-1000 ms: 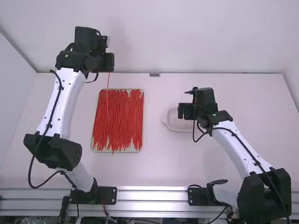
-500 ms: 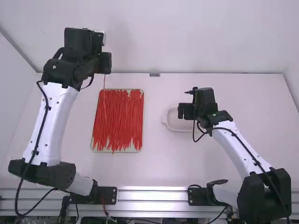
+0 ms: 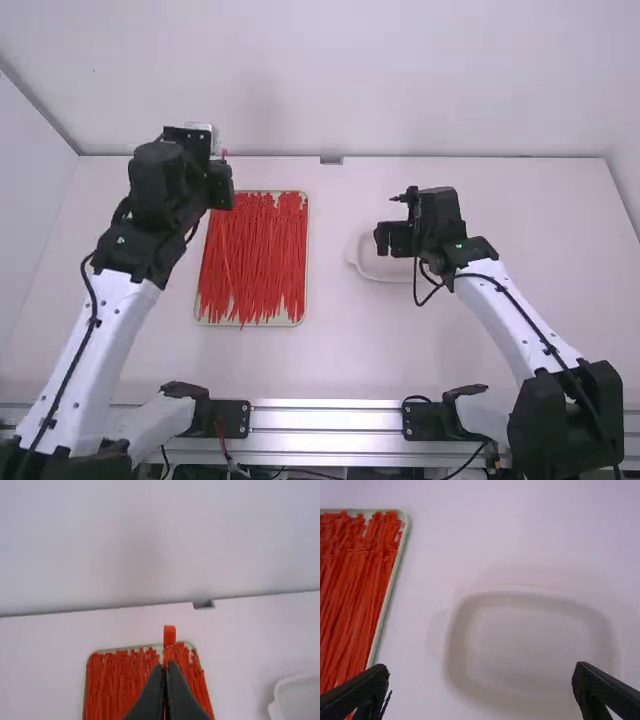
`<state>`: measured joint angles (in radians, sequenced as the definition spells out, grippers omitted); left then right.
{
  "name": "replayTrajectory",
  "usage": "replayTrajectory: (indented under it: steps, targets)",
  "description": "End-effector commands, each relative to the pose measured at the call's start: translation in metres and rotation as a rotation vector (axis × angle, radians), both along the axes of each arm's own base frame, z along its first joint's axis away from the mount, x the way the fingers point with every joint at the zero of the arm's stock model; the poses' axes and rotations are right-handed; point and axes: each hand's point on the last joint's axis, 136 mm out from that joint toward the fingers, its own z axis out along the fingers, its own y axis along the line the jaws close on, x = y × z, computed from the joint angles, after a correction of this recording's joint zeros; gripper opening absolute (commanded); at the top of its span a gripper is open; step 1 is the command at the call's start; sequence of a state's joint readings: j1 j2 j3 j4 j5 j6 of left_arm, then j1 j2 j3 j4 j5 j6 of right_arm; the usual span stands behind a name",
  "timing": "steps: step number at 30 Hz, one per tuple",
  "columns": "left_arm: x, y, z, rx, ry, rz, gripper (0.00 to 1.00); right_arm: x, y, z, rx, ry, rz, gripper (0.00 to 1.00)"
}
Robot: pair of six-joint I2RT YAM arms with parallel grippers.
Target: Fasten the cable tie
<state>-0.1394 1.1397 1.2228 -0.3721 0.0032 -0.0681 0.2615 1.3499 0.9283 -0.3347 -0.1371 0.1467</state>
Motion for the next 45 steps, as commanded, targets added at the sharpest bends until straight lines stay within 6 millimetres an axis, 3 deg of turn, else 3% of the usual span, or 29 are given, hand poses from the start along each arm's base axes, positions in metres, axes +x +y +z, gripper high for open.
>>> replayTrajectory:
  steps: [1,8,23,28,38,45]
  targets:
    - [-0.011,-0.002,-0.004,-0.032,-0.034,-0.039,0.01,0.002,0.016,0.014,0.039,-0.035,0.099,0.98]
    - [-0.016,-0.007,-0.033,-0.108,-0.034,-0.181,0.01,-0.006,0.034,0.019,0.091,-0.049,0.224,0.98]
    - [-0.028,-0.032,-0.046,-0.216,-0.140,-0.465,0.01,-0.028,0.072,0.040,0.220,-0.122,0.519,0.98]
    - [-0.032,-0.044,-0.044,-0.240,-0.159,-0.565,0.01,-0.040,0.087,0.054,0.297,-0.171,0.650,0.98]
    - [-0.025,-0.064,-0.041,-0.311,-0.206,-0.752,0.01,-0.052,0.092,0.090,0.440,-0.326,0.844,0.98]
    - [-0.029,-0.077,-0.016,-0.357,-0.310,-0.889,0.01,-0.062,0.088,0.127,0.545,-0.510,1.005,0.98]
